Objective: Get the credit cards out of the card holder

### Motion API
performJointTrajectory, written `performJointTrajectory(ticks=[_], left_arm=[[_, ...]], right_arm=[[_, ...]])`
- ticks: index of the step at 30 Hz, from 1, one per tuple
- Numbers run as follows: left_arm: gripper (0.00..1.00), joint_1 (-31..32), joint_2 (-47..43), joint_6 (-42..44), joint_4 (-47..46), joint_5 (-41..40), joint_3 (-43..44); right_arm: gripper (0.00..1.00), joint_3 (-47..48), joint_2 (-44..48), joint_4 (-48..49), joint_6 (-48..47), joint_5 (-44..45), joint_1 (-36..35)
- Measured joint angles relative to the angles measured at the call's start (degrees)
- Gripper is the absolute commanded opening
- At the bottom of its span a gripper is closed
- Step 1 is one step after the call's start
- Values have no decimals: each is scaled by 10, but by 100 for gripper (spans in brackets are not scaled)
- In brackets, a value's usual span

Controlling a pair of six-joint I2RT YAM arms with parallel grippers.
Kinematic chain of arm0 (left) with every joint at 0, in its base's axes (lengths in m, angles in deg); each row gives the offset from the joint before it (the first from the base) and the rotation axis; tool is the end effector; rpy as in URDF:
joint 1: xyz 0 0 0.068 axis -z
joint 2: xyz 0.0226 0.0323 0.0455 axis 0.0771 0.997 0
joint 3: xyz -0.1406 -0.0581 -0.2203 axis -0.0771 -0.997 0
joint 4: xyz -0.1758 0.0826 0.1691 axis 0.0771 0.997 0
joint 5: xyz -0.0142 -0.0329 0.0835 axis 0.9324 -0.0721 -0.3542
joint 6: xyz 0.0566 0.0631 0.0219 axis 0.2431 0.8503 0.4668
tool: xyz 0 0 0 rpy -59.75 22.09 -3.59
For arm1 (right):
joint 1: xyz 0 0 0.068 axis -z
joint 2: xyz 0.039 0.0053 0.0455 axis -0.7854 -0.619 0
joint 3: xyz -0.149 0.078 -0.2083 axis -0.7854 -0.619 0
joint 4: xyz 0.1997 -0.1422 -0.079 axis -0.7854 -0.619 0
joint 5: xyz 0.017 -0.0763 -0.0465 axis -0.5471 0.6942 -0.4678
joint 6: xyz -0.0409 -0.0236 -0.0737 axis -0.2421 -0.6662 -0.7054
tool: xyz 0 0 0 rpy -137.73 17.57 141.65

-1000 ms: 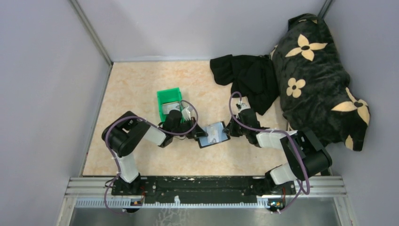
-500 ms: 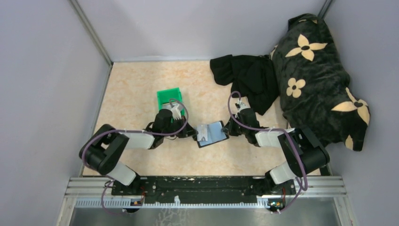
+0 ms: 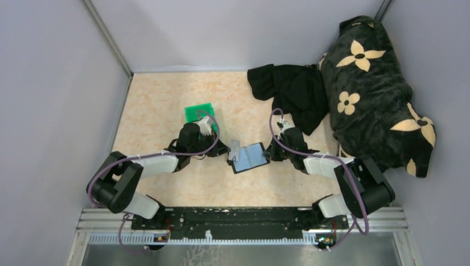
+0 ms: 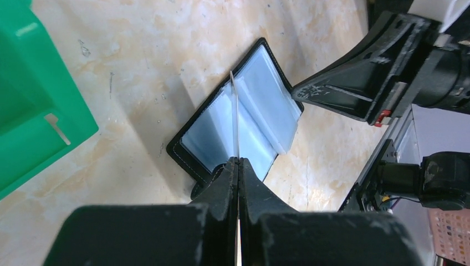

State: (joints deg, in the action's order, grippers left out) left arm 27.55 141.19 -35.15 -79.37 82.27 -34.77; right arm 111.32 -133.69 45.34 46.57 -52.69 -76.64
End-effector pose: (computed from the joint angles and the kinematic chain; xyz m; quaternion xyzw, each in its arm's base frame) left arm 0.2478 -0.1892 0.1473 0.0883 0.8395 -0.4146 0.3399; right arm 0.2436 0.1362 0.1119 -0.0146 0.8965 0.3065 0.3196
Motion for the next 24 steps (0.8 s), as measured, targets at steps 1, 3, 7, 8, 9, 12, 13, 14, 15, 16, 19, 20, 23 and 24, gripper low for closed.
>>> performJointTrajectory(ticks=[1,3,7,8,9,12,13,14,15,16,19,20,23,24], left_arm=[[0,0,10,0,-2,6,4],[0,0,26,-4,-10,18,6],[0,0,39,-22,-32,48,6],[0,0,39,-26,-42,56,6],[0,0,39,-29,-48,60,6],[0,0,39,-36,-64,73,6],[0,0,39,-38,-66,78,8],[0,0,39,-41,-70,82,9],[0,0,39,-43,-73,85,10],[0,0,39,-45,-79,90,11],[0,0,39,-58,-97,104,11],[0,0,39,-62,-102,108,11],[0,0,39,-73,-116,119,11],[0,0,39,-76,-118,122,11]], right_arm=[[0,0,7,-6,-5,-2,0],[9,0,19,-14,-10,-10,0],[51,0,45,-3,-13,-45,0],[55,0,51,4,-12,-56,0],[59,0,54,12,-10,-65,0],[64,-1,58,44,-6,-99,0],[64,-2,59,61,-3,-114,0],[64,-3,60,75,-1,-126,0],[64,-4,61,89,2,-137,0],[64,-5,61,101,6,-150,0],[63,-6,61,137,11,-181,0],[63,-8,61,153,13,-190,0],[63,-17,61,185,21,-211,2],[63,-23,61,195,24,-219,3]])
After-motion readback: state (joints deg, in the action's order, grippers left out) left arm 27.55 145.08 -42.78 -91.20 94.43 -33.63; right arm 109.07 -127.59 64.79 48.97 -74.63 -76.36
